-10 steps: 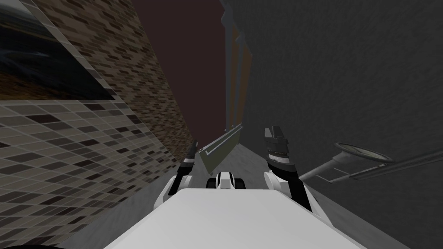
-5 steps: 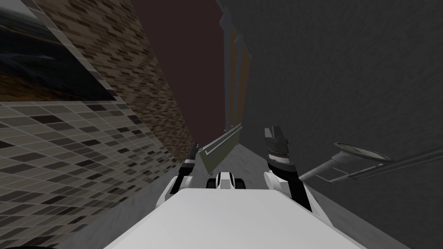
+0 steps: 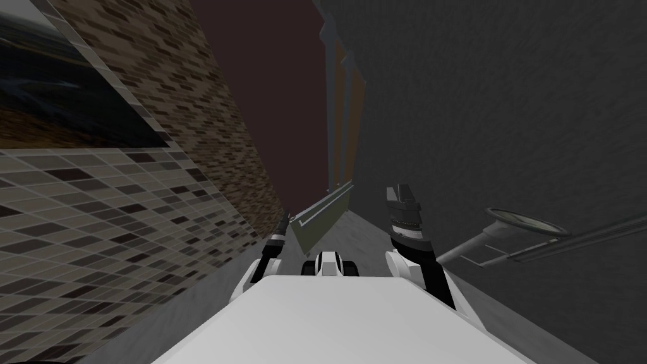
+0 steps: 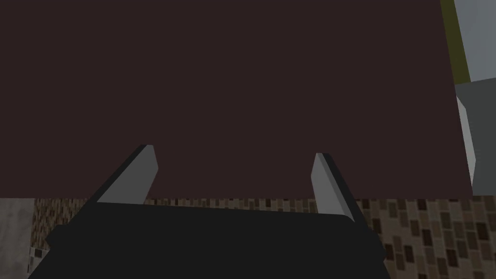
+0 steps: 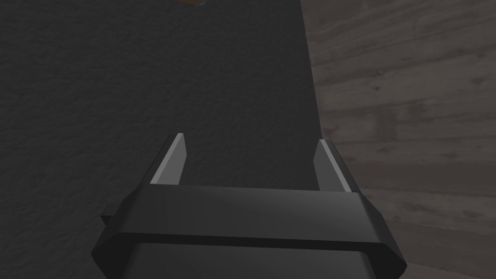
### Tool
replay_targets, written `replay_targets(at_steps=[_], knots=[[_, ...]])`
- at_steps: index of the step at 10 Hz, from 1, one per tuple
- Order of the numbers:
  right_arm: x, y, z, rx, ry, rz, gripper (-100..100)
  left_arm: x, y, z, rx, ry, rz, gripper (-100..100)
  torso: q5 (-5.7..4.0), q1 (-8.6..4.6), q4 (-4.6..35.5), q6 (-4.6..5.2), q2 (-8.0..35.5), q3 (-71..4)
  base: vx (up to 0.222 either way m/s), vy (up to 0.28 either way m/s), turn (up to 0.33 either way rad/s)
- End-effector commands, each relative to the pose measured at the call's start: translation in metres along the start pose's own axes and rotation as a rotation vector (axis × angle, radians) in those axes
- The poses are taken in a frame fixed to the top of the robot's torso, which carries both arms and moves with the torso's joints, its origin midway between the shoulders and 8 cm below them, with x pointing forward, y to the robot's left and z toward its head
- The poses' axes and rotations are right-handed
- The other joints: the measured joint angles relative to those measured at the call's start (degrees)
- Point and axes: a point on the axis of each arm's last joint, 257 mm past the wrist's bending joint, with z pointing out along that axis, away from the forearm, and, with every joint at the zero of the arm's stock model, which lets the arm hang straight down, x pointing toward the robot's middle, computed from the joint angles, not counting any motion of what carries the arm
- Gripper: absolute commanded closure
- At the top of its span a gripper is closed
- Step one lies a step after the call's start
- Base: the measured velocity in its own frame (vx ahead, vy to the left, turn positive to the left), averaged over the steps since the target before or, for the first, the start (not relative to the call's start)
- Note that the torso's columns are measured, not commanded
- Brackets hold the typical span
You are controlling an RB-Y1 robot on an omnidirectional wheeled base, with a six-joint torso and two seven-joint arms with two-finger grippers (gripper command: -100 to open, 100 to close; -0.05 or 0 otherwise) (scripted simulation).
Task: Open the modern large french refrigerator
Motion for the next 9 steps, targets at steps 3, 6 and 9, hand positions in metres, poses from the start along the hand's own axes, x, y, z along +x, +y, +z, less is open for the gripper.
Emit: replay_targets(at_steps=[3,6,9], knots=[[0.000,0.000,0.000,0.000,0.000,0.000,0,0.010,0.041,-0.008,-0.087,0.013,-0.004,-100,0.00,-0.01,0.02,0.05,0.00,0.01,-0.004,-0.011,0.001],[0.000,0.000,0.000,0.000,0.000,0.000,0,0.017,0.065,-0.015,-0.137,0.021,-0.011,-100,-0.06,-0.11,0.09,0.04,0.15,0.11,0.002,-0.016,0.002],[0.000,0.000,0.000,0.000,0.000,0.000,0,0.026,0.088,-0.023,-0.187,0.027,-0.022,-100,0.06,-0.08,-0.06,0.08,0.07,0.09,0.003,-0.011,0.004]])
